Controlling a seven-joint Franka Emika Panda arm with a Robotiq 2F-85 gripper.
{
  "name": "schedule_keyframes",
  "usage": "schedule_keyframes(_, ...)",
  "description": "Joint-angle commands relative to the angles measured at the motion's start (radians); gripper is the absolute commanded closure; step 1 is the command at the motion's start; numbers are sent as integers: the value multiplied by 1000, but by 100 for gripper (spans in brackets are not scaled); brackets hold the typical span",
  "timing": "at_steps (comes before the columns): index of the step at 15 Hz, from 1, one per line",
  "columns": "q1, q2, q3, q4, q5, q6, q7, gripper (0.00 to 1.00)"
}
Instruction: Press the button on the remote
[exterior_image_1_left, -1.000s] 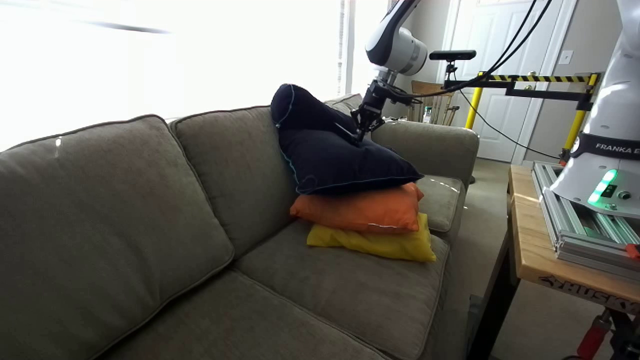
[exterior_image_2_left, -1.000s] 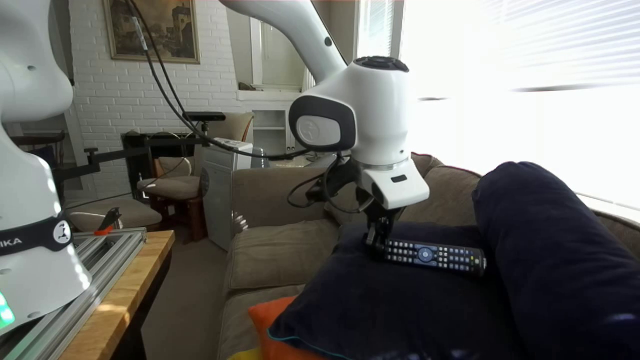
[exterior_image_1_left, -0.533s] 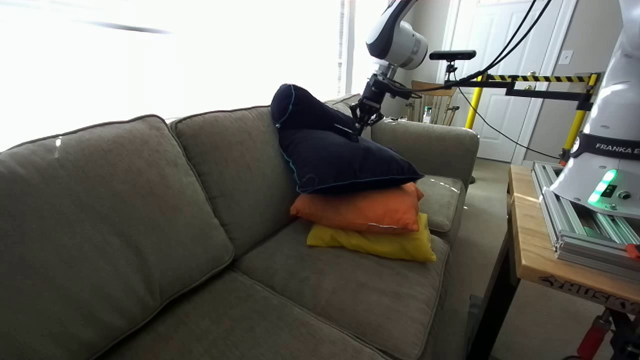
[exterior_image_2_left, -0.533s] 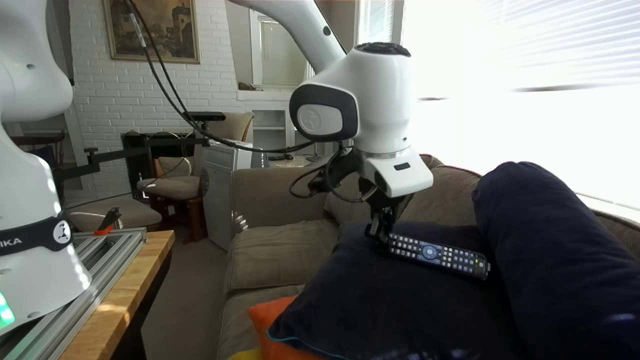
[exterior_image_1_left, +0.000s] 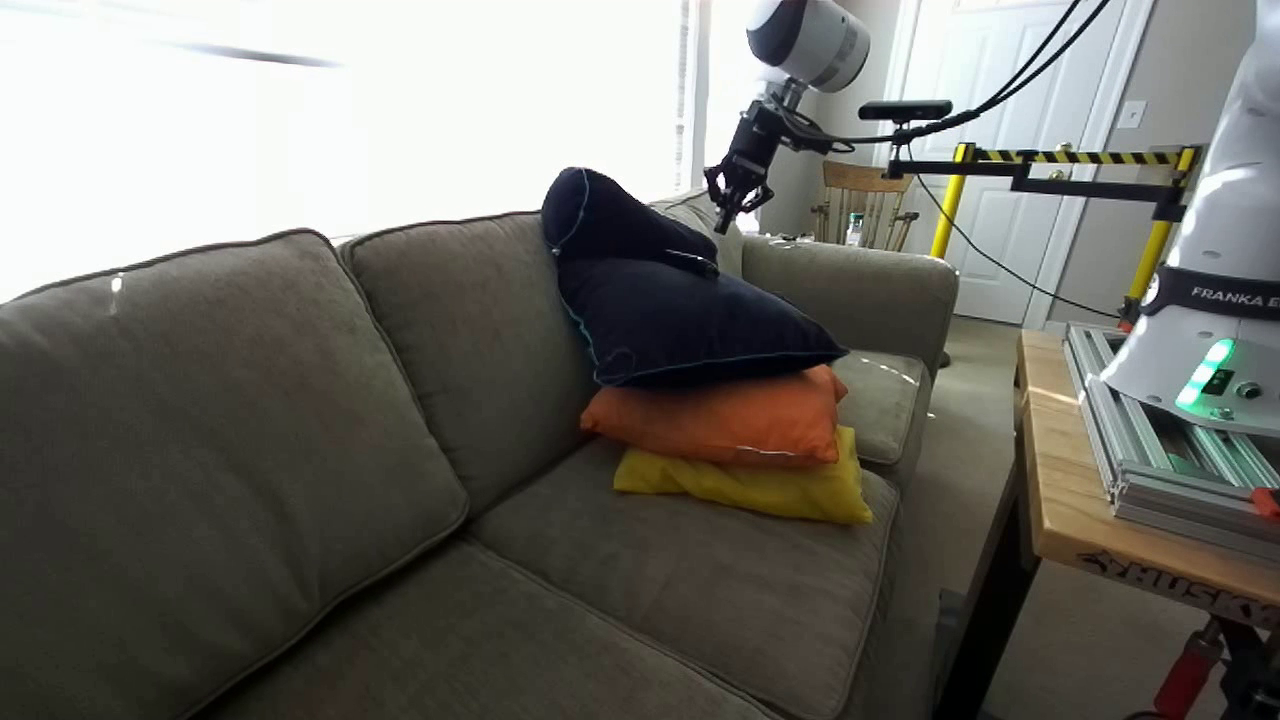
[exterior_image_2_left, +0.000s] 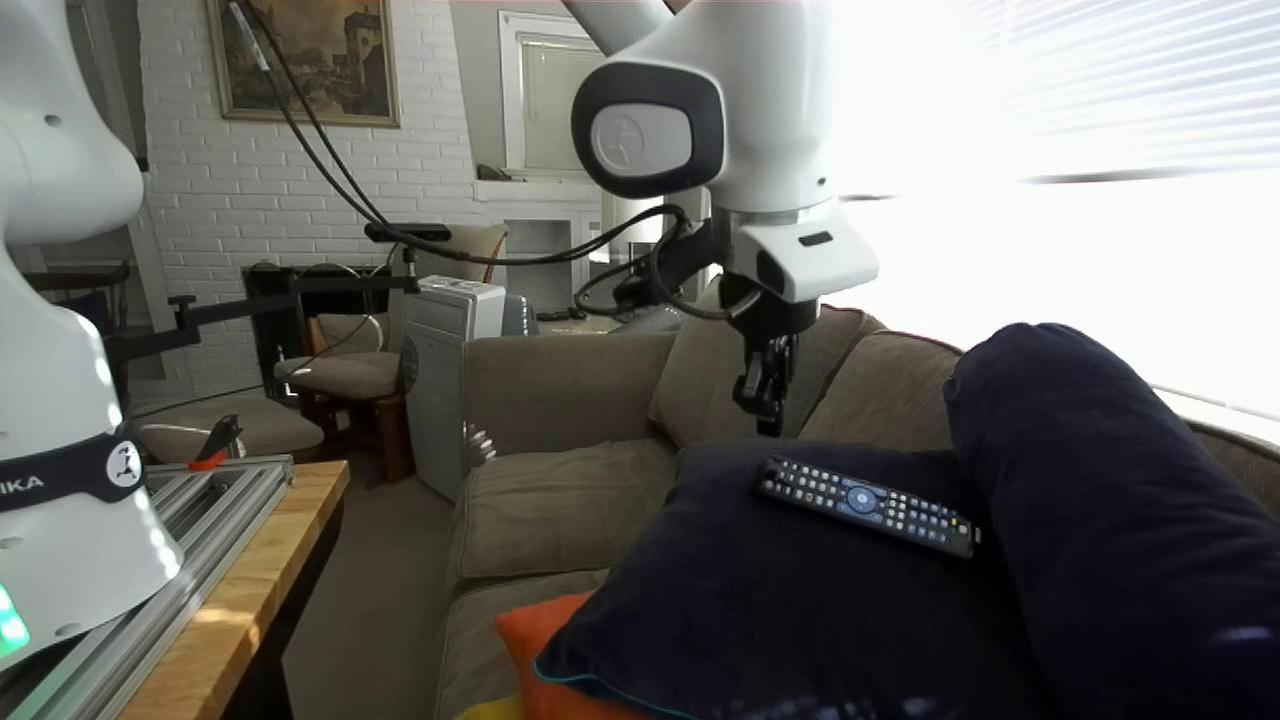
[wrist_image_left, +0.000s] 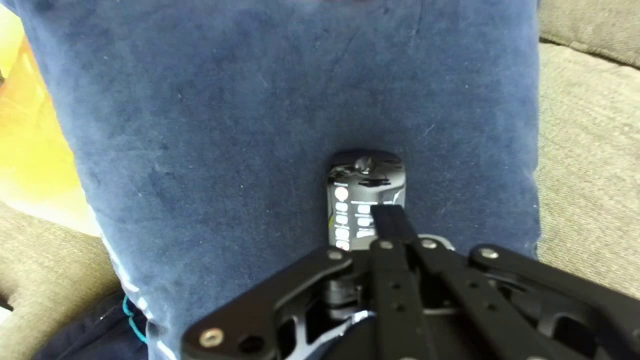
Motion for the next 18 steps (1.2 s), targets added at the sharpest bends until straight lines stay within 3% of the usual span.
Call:
schedule_keyframes(1,21,-122,-37,-32,-103,-113,45,74)
schedule_keyframes(2,22,-144,-42,-27,-129,-140,41,73)
schedule_keyframes(12,22,-362,-69,33,-352,-508,-56,4)
schedule_keyframes(18,24,-431,-74,57,-444,-600,-176,0)
